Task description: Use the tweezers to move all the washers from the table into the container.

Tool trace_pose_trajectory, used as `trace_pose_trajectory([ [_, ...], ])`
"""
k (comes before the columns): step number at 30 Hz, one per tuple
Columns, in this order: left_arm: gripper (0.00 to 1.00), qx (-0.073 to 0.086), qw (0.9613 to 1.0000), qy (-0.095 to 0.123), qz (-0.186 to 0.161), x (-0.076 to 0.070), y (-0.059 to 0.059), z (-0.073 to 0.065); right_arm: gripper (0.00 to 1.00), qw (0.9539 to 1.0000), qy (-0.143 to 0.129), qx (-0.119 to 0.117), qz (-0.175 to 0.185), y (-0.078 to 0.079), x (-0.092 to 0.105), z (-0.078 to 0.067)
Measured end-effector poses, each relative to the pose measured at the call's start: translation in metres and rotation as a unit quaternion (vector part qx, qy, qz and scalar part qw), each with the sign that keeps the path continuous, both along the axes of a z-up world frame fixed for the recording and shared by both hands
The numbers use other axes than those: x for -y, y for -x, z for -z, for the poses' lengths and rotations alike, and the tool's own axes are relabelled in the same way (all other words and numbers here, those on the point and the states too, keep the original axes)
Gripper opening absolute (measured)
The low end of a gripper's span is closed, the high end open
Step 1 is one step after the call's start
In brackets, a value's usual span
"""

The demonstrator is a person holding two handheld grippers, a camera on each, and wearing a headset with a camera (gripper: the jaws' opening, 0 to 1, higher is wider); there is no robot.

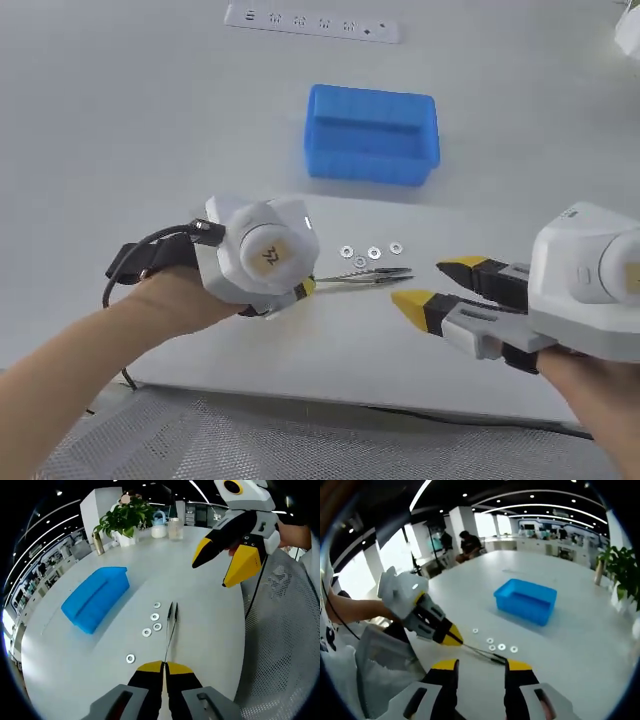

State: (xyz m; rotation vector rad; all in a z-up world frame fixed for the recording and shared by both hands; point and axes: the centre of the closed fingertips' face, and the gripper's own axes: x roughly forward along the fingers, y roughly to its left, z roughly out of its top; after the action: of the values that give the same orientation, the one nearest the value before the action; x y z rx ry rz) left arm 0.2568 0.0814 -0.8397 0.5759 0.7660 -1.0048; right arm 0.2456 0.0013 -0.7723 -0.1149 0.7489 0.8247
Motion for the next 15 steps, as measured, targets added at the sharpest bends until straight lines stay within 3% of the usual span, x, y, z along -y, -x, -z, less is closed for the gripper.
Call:
trace_pose_trajectory([
  [3, 0.0, -0.001, 1.0, 0.002, 0.002, 0.001, 0.004, -0.008, 0.32, 1.0, -0.001, 0.002, -0.008, 0.002, -0.005, 0.0],
  [10, 0.0, -0.016, 0.9985, 0.045, -0.028, 0.007, 0.008, -0.039, 0.29, 0.9996, 0.002, 0.001, -0.029, 0.009, -0.013, 0.003],
  [15, 0.0, 0.002, 0.9971, 0.063, -0.043, 0.007, 0.003, -0.061, 0.27, 0.9988, 0.005, 0.003, -0.048, 0.013, -0.022, 0.005],
])
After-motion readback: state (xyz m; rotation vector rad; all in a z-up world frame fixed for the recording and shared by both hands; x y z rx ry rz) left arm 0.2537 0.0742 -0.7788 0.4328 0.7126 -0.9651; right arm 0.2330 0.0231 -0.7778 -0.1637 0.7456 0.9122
